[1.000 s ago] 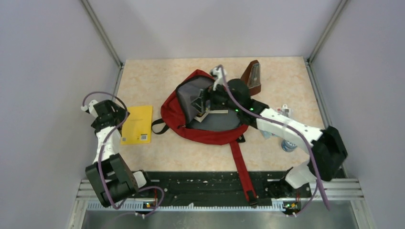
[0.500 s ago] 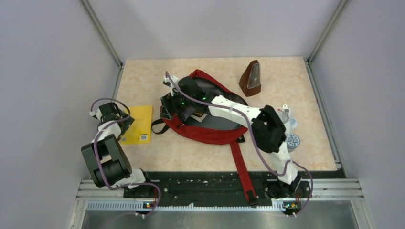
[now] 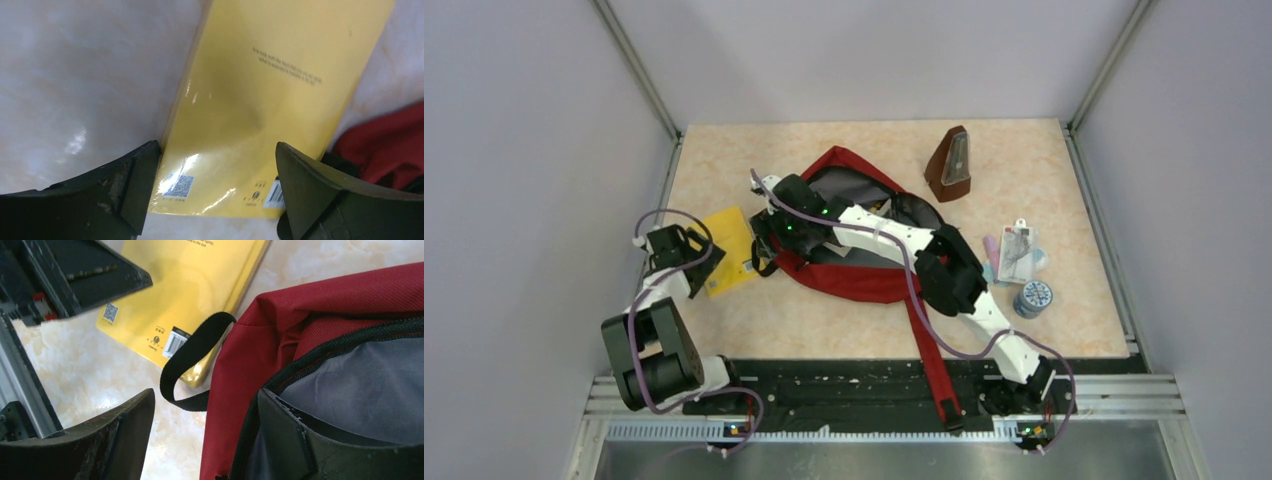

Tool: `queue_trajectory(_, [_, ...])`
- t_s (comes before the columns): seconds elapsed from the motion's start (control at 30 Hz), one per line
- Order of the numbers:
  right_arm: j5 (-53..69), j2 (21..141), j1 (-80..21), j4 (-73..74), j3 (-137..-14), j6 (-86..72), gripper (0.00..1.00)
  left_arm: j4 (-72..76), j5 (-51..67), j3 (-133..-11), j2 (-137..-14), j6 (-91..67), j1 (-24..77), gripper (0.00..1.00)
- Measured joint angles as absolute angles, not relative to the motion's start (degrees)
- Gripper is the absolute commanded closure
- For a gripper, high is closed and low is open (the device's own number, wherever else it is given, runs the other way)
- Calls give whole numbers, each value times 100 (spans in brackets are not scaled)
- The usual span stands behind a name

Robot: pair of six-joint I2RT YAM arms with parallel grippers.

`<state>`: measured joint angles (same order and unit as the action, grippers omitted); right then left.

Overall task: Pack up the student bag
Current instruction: Adjust the book at the center of the board.

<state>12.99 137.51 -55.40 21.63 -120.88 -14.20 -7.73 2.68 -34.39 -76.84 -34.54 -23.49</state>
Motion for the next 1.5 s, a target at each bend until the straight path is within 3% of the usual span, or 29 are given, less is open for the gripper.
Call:
queue_trajectory(0.27, [943, 13410, -5596, 2440, -11911, -1332, 26, -1046, 506, -3059, -6969, -3664, -1584, 9])
queue_trajectory(0.63, [1048, 12409, -5892, 2622, -12022, -1066, 24, -1529, -211, -3052, -5920, -3765, -1758, 6])
queue_trajectory(0.93, [1317, 13539, -5924, 2609, -13445, -908, 19, -1492, -185, -3052, -6119, -3778, -2115, 8])
queue_trajectory(1.17, [1293, 14400, -5924, 2451, -13555, -655, 14, -1321, -93, -3114, -6613, -3756, -2224, 11])
queue_trajectory(1.5, [1299, 15089, -5922, 2187, -13974, -425, 16, -1194, -40, -3426, -7369, -3579, -2241, 26])
